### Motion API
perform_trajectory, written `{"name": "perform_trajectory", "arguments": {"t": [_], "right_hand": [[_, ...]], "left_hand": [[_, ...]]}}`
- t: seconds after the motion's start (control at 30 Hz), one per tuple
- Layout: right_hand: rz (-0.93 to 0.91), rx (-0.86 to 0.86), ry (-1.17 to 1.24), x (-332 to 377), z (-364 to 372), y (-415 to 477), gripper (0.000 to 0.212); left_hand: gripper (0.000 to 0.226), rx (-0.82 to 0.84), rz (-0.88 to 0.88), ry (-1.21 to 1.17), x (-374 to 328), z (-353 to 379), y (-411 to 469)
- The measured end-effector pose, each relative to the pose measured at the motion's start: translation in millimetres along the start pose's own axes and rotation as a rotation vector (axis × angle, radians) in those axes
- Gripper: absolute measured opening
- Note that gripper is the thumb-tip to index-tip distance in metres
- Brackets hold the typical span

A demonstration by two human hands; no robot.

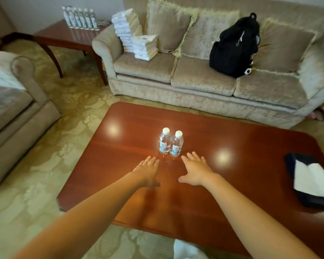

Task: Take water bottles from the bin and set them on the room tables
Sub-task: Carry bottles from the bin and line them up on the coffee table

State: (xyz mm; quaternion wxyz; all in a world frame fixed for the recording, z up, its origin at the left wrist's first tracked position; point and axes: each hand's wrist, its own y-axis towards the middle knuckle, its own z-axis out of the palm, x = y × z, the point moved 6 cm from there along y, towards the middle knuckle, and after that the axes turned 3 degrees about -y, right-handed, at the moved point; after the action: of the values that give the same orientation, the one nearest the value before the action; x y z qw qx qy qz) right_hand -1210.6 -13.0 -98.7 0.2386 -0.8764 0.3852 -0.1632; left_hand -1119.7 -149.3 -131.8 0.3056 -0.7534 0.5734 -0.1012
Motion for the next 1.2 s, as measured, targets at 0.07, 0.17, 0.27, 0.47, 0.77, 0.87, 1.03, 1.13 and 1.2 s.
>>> {"name": "perform_trajectory", "arguments": {"t": [0.07,0.17,0.27,0.47,0.77,0.87,1.03,1.13,1.2], "right_hand": [[-0.029,0.005,-0.007,12.7,-30.6,-34.8,0.096],[-0.091,0.0,-0.037,35.1,-76.2,-81.2,0.096],[-0.176,-0.032,-0.097,64.6,-116.6,-113.7,0.095],[-0.367,-0.096,-0.214,147.7,-152.9,-147.5,0.096],[-0.645,-0.057,-0.305,319.3,-120.1,-200.2,0.105],[-0.783,-0.035,-0.364,392.4,-97.3,-226.4,0.102],[-0.994,-0.012,-0.424,517.7,-45.9,-277.3,0.102],[-1.101,0.001,-0.445,580.6,-16.3,-311.5,0.102],[-1.167,0.012,-0.465,613.2,1.7,-332.1,0.101]], "left_hand": [[0.1,0.003,-0.001,-0.012,-11.2,-25.5,-42.3],[0.099,-0.015,-0.03,-0.046,-20.6,-62.1,-103.7],[0.097,-0.089,-0.069,-0.089,-20.3,-94.7,-160.0],[0.096,-0.281,-0.201,-0.098,22.7,-122.6,-252.6],[0.097,-0.362,-0.503,-0.273,129.0,-62.7,-420.3],[0.098,-0.385,-0.623,-0.341,167.7,-30.8,-485.8],[0.097,-0.432,-0.812,-0.401,217.8,29.0,-595.6],[0.097,-0.433,-0.928,-0.444,240.9,65.2,-654.5],[0.096,-0.425,-1.005,-0.488,250.7,90.1,-687.1]]}}
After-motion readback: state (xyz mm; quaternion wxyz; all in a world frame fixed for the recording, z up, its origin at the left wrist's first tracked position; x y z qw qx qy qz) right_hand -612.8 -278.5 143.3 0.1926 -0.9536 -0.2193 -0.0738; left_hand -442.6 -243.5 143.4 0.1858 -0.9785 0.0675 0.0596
